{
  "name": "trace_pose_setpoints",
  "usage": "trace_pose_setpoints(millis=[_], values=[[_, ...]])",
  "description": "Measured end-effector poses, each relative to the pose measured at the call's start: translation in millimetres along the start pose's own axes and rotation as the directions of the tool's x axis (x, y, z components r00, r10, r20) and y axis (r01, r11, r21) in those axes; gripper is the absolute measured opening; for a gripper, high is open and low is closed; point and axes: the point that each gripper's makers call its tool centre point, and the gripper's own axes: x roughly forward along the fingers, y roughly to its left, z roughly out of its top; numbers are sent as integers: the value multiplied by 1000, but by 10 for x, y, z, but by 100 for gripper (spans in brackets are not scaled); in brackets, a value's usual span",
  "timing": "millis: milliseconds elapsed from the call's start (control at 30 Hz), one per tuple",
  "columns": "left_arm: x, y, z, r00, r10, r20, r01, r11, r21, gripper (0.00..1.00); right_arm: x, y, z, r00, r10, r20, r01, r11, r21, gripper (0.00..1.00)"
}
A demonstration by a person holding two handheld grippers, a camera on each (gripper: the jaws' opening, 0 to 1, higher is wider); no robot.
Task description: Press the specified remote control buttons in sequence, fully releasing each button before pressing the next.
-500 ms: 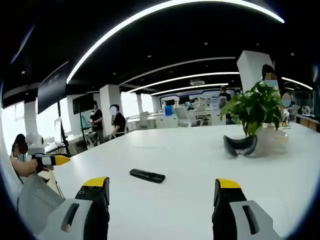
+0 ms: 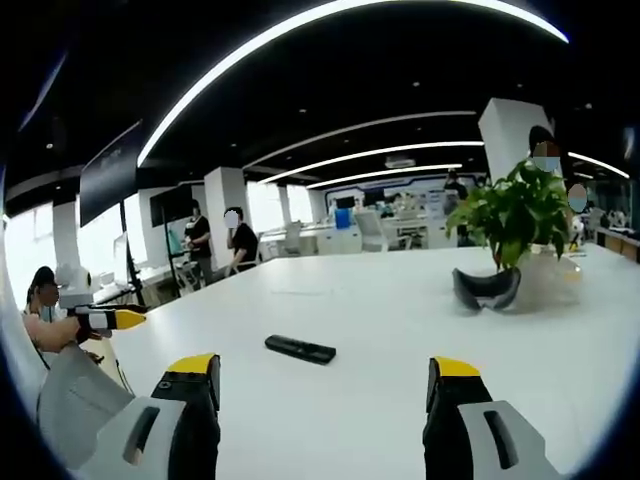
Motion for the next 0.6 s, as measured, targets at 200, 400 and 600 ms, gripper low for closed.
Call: trace_pose_setpoints(millis=[200, 400, 600], values=[[27, -46, -63, 999, -10, -36, 11, 1000, 21, 95, -7, -18, 3, 1000, -4, 6, 4, 1000, 8, 83], [22, -51, -57, 999, -12, -33, 13, 1000, 25, 95, 2, 28, -3, 1000, 15, 0, -15, 1000, -10, 82], [22, -73, -54, 999, -27, -29, 27, 1000, 15, 95, -13, -30, 2, 1000, -9, 9, 9, 1000, 1, 82]])
